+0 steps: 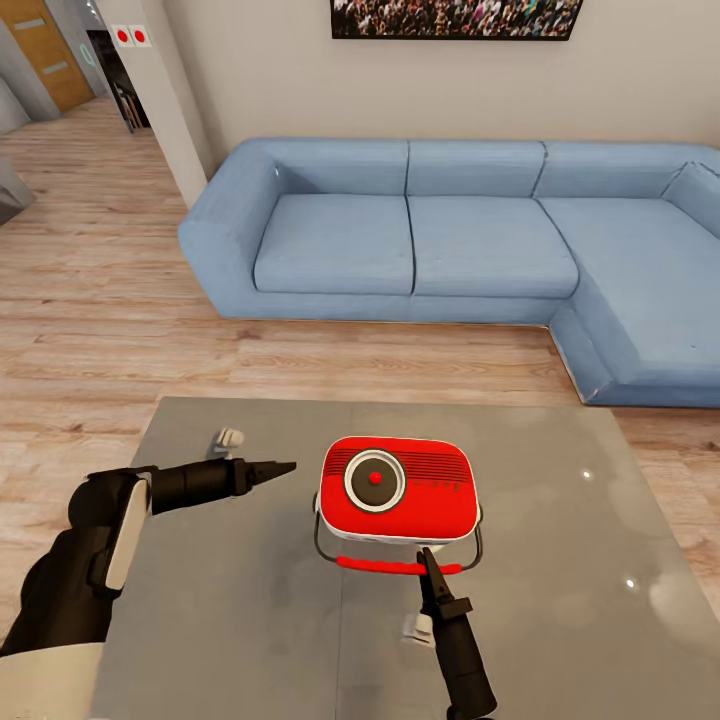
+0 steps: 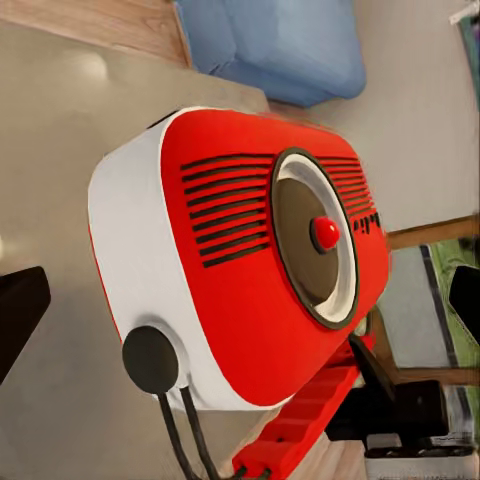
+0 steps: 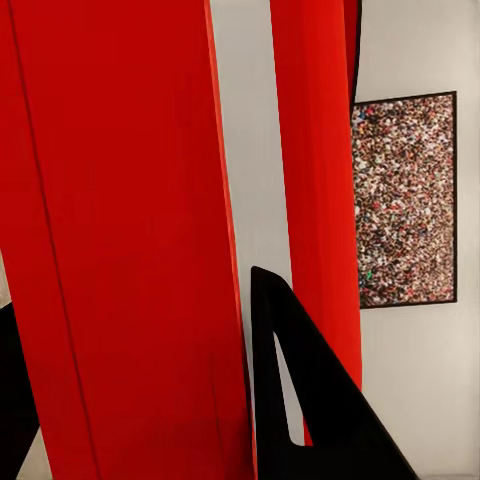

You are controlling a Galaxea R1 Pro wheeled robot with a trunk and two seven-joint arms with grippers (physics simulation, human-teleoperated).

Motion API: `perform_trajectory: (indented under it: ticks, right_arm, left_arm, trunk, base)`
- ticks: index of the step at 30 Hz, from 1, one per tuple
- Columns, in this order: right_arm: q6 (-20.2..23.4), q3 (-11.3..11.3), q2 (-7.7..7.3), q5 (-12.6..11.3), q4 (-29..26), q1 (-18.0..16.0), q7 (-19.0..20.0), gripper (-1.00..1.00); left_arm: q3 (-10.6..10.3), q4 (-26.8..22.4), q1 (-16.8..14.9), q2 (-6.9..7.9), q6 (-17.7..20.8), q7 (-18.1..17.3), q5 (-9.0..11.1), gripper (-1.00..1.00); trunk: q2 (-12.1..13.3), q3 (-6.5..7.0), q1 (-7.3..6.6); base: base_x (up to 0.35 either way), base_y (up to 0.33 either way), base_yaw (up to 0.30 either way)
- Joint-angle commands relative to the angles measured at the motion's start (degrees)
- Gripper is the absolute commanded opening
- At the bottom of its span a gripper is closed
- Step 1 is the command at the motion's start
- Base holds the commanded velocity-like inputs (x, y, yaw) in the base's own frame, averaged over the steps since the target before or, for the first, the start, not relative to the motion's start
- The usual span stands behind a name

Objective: Turn on the radio receiver that's on the table in the living room.

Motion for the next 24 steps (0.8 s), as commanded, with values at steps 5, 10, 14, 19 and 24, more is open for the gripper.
perform_trajectory:
  ticks: [5,10,14,19,24]
  right_arm:
    - [0.2,0.0,0.02,0.2,0.0,0.0,0.0,-1.00]
    - [0.2,0.0,0.01,0.2,0.0,0.0,0.0,-1.00]
    - [0.3,0.1,0.02,0.2,0.0,0.0,0.0,-1.00]
    - [0.3,0.1,0.02,0.2,0.0,0.0,0.0,-1.00]
    - [0.4,0.1,-0.05,0.2,0.0,0.0,0.0,-1.00]
  left_arm:
    - [-0.1,0.0,-0.5,-1.63,0.0,0.0,0.0,1.00]
    - [-0.1,0.0,-0.7,-2.35,0.0,0.0,0.0,1.00]
    - [-0.1,0.0,-0.7,-2.73,0.0,0.0,0.0,1.00]
    - [-0.1,0.0,-0.7,-3.44,0.0,0.0,0.0,1.00]
    - [-0.2,0.0,-0.7,-4.74,0.0,0.0,0.0,1.00]
  trunk:
    - [0.0,0.00,0.00]
    - [0.0,0.00,0.00]
    - [0.0,0.00,0.00]
    - [0.0,0.00,0.00]
    - [0.0,0.00,0.00]
  base:
    - [0.000,0.000,0.000]
    - [0.000,0.000,0.000]
    - [0.000,0.000,0.000]
    - [0.000,0.000,0.000]
    - [0.000,0.000,0.000]
